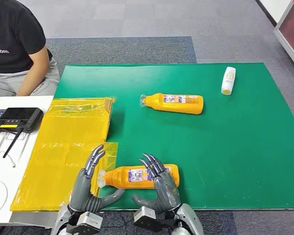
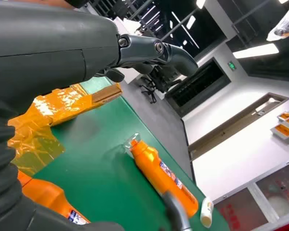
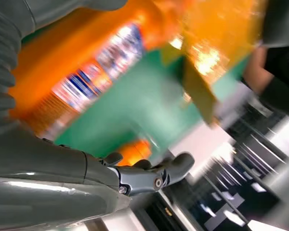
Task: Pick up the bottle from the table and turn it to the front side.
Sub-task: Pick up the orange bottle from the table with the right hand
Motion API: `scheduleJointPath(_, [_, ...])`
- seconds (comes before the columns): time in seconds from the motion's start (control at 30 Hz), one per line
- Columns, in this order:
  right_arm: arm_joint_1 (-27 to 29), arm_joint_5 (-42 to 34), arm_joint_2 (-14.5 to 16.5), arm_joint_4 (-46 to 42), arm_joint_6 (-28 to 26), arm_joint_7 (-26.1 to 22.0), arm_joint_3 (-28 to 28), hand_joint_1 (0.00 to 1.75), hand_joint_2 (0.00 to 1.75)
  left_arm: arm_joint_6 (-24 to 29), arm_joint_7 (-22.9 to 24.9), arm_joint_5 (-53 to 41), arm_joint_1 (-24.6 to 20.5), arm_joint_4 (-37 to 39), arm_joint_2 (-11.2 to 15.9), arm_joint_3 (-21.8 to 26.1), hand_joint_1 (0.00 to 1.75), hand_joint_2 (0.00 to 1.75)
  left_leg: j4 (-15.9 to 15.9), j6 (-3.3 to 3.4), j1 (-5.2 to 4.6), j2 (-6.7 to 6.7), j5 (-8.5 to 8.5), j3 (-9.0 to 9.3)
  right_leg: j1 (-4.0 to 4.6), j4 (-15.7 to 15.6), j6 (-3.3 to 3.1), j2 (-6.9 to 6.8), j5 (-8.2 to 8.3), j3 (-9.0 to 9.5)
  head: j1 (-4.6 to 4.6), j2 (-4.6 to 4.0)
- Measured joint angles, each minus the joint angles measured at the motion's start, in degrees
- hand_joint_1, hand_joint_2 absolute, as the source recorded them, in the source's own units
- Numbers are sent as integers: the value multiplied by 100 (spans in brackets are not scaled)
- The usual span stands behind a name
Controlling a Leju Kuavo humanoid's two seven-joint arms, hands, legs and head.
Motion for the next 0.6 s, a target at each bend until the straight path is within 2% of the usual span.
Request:
scheduleJointPath(0.2, [-71, -140, 60, 380, 233, 257, -1, 0, 175, 70, 11, 28, 26, 60, -22, 0, 0, 175, 0, -1, 0, -1, 0, 1, 1, 0, -1, 1, -1, -1, -1, 0])
scheduleJointPath(0.37, [-141, 19, 189, 541, 681, 992, 1, 0, 175, 213, 142, -54, 121, 95, -26, -1, 0, 175, -1, -2, 1, 1, -16, 33, 2, -1, -6, 4, -10, 25, -1, 0])
scheduleJointPath(0.6, [-214, 755, 256, 547, 899, 1662, 11, 0, 175, 286, 233, -69, 169, 110, -60, -4, 0, 175, -1, 6, 0, 1, -17, 71, 1, -4, -2, 3, -9, 68, 1, 0])
